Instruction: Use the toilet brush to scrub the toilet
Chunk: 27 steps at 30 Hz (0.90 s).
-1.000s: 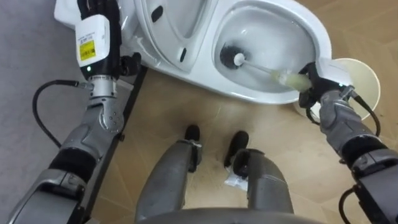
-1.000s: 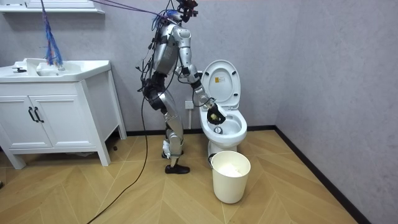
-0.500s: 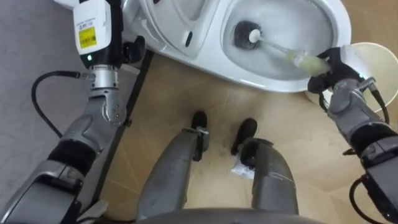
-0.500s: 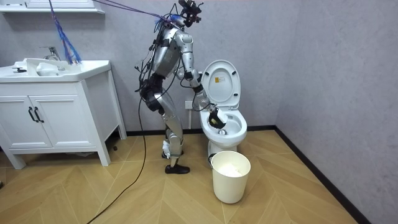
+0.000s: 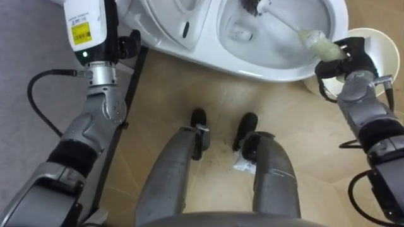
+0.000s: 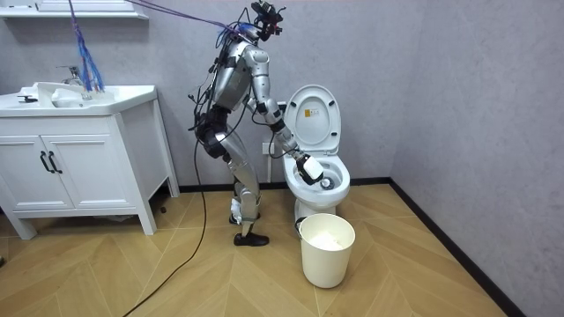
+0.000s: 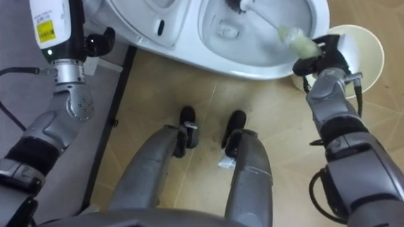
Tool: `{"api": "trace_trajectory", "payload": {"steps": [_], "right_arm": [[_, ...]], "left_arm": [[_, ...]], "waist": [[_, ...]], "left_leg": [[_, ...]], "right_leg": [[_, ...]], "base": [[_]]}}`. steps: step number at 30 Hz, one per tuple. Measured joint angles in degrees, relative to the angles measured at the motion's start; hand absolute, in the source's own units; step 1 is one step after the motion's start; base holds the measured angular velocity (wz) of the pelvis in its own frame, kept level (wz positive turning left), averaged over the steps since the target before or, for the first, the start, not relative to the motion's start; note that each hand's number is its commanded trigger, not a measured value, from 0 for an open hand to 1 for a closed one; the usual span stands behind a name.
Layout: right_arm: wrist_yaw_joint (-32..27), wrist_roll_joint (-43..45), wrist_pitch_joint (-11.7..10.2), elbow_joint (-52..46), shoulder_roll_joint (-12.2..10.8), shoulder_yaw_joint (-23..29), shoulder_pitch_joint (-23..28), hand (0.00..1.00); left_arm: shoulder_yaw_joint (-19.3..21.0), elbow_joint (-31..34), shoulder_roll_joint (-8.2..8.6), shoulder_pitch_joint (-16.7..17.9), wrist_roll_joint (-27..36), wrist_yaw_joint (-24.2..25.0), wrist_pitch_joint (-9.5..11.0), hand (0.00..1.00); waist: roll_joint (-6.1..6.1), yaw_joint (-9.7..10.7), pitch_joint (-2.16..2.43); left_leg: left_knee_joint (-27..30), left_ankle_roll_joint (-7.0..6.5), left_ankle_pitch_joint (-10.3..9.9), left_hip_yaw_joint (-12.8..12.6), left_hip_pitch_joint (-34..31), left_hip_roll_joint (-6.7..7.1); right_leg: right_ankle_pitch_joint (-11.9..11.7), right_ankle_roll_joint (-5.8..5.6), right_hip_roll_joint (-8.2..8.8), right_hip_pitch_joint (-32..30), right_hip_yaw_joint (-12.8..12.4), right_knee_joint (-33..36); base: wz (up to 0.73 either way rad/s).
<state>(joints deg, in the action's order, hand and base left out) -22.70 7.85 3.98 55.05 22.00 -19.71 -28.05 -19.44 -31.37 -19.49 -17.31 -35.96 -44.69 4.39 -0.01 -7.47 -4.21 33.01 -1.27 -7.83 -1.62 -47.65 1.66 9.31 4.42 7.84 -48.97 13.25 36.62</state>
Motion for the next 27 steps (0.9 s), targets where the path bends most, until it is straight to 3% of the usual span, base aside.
{"api": "trace_trajectory", "payload": {"steps": [3, 4, 8, 11, 17, 27], "right_arm": [[0.36, 6.08, 1.86, -0.19, -2.31, -0.83, 0.86, 1.00], [0.52, 9.26, 2.34, -0.65, -2.12, -1.56, 1.51, 1.00], [2.24, 21.07, 5.84, -7.42, -1.95, -3.84, 6.22, 1.00], [3.54, 29.03, 8.36, -12.53, -1.83, -3.84, 7.88, 1.00], [7.06, 37.99, 10.80, -17.58, -1.14, -3.84, 9.29, 1.00], [11.65, 38.62, 12.08, -16.88, 1.19, -6.18, 7.35, 1.00]], "left_arm": [[-0.47, -0.38, 0.12, 0.29, 0.03, 1.70, -0.79, 0.00], [-1.10, -0.86, 0.26, 0.38, 0.00, 1.95, -1.22, 0.00], [-1.64, -1.13, 0.46, 3.25, 0.10, 2.69, -1.86, 0.00], [-1.41, -0.20, 0.55, 4.02, 0.29, 2.76, -2.67, 0.00], [-0.57, 1.19, 0.53, 4.79, 0.37, 2.95, -2.80, 0.00], [0.06, 3.52, 0.16, 6.93, 0.66, 2.62, -2.81, 0.00]], "waist": [[0.84, -0.12, 0.52], [1.59, -0.37, 0.98], [3.14, -0.94, 1.71], [3.23, -0.97, 1.77], [3.22, -0.97, 1.77], [3.10, -1.06, 1.74]], "left_leg": [[0.65, 0.33, -0.70, 0.29, 0.45, -0.36], [0.57, 0.34, -0.69, 0.50, 0.45, -0.69], [-0.77, 0.47, -0.73, 0.42, 2.82, -1.91], [-1.41, 0.74, -0.62, 0.27, 3.19, -2.16], [-1.67, 1.05, -0.63, 0.49, 3.05, -2.64], [-1.60, 1.46, -1.01, 1.02, 3.11, -3.03]], "right_leg": [[-0.21, 0.10, -0.29, 1.10, 0.58, -0.46], [-0.70, -0.04, -0.75, 1.62, 0.89, -1.50], [-2.27, -0.03, -2.57, 4.87, 1.19, -5.47], [-2.47, 0.20, -2.94, 5.02, 1.00, -5.96], [-2.18, 0.91, -3.37, 5.09, 1.16, -6.21], [-2.39, 1.51, -3.96, 5.55, 1.42, -6.96]], "base": [[0.00], [-0.11], [-0.14], [-0.05], [0.01], [-0.01]]}}
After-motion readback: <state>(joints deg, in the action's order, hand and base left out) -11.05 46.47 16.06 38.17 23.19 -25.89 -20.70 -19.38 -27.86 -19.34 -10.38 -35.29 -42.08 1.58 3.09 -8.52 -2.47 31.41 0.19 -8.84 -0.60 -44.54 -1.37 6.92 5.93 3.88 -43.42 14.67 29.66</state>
